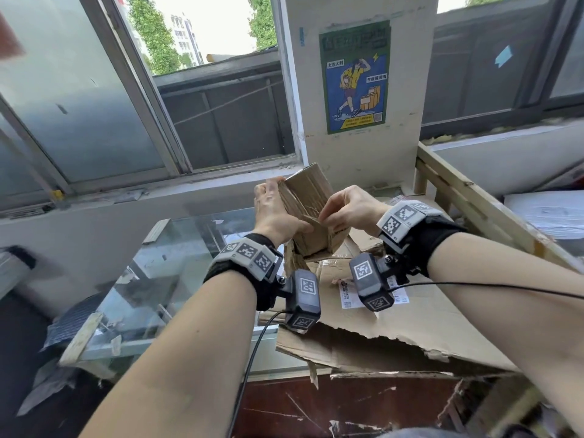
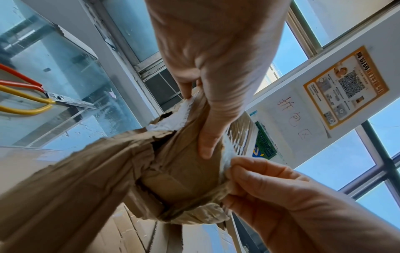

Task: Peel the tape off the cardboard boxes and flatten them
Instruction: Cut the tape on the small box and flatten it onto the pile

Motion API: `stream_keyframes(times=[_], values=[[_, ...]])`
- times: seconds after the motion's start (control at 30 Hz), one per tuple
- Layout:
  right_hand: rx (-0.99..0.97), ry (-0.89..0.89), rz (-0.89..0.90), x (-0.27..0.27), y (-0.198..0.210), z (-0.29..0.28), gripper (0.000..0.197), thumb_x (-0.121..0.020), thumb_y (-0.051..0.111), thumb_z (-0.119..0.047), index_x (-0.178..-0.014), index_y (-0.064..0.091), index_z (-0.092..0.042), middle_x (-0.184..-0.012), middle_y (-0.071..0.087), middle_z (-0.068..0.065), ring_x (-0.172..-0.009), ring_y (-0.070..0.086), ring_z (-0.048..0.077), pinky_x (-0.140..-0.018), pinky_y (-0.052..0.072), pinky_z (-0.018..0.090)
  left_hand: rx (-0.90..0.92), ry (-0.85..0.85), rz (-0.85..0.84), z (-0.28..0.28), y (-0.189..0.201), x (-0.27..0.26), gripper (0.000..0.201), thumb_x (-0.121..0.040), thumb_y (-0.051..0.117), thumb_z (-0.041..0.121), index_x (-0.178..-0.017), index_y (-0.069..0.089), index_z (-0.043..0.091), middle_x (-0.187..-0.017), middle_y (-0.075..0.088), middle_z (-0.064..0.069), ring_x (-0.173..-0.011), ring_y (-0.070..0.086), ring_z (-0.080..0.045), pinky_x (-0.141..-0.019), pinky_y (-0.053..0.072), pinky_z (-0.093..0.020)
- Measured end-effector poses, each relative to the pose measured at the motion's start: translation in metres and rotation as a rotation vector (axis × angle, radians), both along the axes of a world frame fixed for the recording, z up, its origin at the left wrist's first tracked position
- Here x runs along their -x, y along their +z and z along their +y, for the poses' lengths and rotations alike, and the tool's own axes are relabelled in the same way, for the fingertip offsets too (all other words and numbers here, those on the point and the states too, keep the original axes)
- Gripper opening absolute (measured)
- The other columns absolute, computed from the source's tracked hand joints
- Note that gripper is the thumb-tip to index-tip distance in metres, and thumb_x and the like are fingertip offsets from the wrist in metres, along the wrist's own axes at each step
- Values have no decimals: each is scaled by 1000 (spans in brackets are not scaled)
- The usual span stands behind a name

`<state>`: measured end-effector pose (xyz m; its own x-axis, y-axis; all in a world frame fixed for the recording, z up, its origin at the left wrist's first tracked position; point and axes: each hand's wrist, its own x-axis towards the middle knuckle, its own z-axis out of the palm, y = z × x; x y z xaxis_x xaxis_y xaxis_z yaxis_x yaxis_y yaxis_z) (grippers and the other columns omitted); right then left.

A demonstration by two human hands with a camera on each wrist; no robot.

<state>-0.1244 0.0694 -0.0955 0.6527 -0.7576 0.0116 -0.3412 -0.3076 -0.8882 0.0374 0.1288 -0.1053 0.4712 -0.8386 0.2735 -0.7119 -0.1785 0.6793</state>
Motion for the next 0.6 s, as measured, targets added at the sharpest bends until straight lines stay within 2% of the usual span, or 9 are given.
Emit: stream_keyframes(times=[0.17,0.3,0.4,0.47,0.6], values=[[-92,-1,-63,2,-1,2,27,-76,63,17,-66,67,-8,-64,61,11,-51,56,12,-55,50,19,19,-21,0,4,-7,-4,97,-51,92,14,-132,39,23,-124,33,-1,-122,37,-18,-106,35,-26],[-139,1,-86,5,-1,3,25,-75,61,19,-68,67,-4,-63,59,13,-52,54,16,-49,47,19,-31,-30,15,4,-4,-4,99,-51,93,15,-133,38,24,-125,32,-2,-123,36,-19,-109,36,-33],[-103,8,-55,4,3,4,23,-77,60,17,-71,64,-5,-67,57,13,-56,52,17,-53,46,22,-95,-11,48,3,-2,-3,102,-51,94,21,-135,36,24,-127,32,-4,-125,35,-20,-109,36,-36],[-50,23,1,3,5,4,26,-78,57,16,-76,59,-9,-68,56,8,-56,50,15,-55,44,24,-106,7,86,2,-2,-1,99,-53,94,25,-133,36,24,-127,32,-4,-125,35,-21,-109,37,-37],[4,56,105,1,5,6,30,-79,45,13,-79,55,-16,-69,50,2,-60,45,13,-58,38,25,-113,29,137,1,-3,3,91,-55,91,42,-128,39,27,-124,35,-5,-125,37,-24,-107,39,-41]])
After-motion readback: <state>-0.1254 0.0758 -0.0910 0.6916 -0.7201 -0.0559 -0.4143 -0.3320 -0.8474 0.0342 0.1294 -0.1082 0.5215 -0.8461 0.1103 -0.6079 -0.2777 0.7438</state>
